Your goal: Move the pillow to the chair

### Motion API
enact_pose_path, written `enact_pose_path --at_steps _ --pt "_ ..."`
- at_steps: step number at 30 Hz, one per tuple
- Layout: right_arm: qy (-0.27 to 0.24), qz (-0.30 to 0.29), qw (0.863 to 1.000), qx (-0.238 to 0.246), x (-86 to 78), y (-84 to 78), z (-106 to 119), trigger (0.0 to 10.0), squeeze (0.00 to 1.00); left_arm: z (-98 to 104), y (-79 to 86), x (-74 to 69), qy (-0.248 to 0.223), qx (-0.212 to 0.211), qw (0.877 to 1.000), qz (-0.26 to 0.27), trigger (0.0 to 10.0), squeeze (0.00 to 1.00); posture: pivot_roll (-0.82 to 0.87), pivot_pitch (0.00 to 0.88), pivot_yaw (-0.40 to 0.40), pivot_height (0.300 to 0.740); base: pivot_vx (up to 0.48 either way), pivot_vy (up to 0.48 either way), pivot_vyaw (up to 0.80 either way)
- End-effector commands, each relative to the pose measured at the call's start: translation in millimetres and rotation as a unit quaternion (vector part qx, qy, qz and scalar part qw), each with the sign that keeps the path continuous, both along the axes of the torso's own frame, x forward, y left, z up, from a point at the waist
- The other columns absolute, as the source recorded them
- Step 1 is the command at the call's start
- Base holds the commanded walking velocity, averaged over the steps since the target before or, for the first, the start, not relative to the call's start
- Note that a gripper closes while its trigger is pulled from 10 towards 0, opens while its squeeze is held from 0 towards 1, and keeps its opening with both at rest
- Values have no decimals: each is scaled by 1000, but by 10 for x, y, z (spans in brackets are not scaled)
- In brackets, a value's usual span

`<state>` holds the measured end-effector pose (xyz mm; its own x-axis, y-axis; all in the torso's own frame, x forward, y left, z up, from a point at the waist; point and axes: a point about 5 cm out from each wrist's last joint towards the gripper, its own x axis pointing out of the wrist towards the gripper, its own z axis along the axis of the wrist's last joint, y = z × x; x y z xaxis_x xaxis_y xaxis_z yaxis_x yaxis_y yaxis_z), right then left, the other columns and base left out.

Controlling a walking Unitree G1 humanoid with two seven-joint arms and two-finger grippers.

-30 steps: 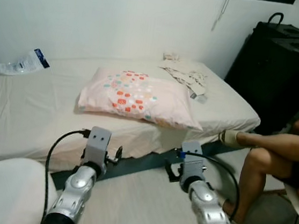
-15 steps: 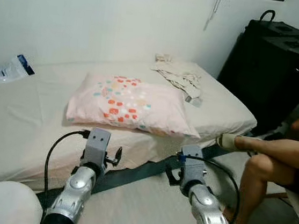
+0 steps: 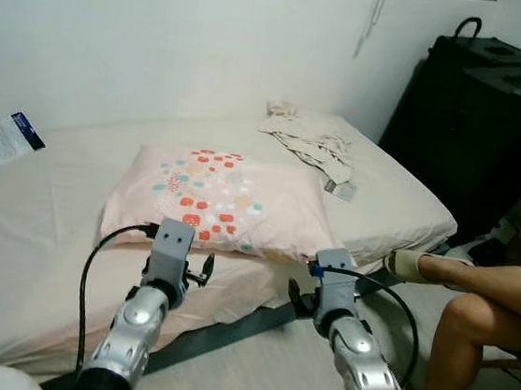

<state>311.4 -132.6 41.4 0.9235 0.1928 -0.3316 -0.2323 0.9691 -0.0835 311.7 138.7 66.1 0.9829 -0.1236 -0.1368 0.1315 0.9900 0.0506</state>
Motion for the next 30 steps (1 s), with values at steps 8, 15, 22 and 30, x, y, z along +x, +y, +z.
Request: enact_pose_path --at_steps 8,15,22,30 --pt "10 -22 1000 -1 -38 -118 -45 10000 0 -11 -35 -4 6 -2 1000 -6 10000 0 -20 52 -49 740 352 0 0" --pt "11 -2 1000 -25 -48 -84 -57 10000 0 -7 -31 3 7 1 1000 -10 10000 0 -21 52 -42 740 348 0 0" --pt "13 1 1000 -23 -55 -64 -67 10000 0 -4 -33 6 7 2 1000 -11 10000 0 -20 51 -40 740 349 0 800" --pt "21 -22 999 -13 -62 -130 -90 10000 0 -7 -27 6 9 2 1000 -14 10000 0 -18 54 -37 740 320 0 0"
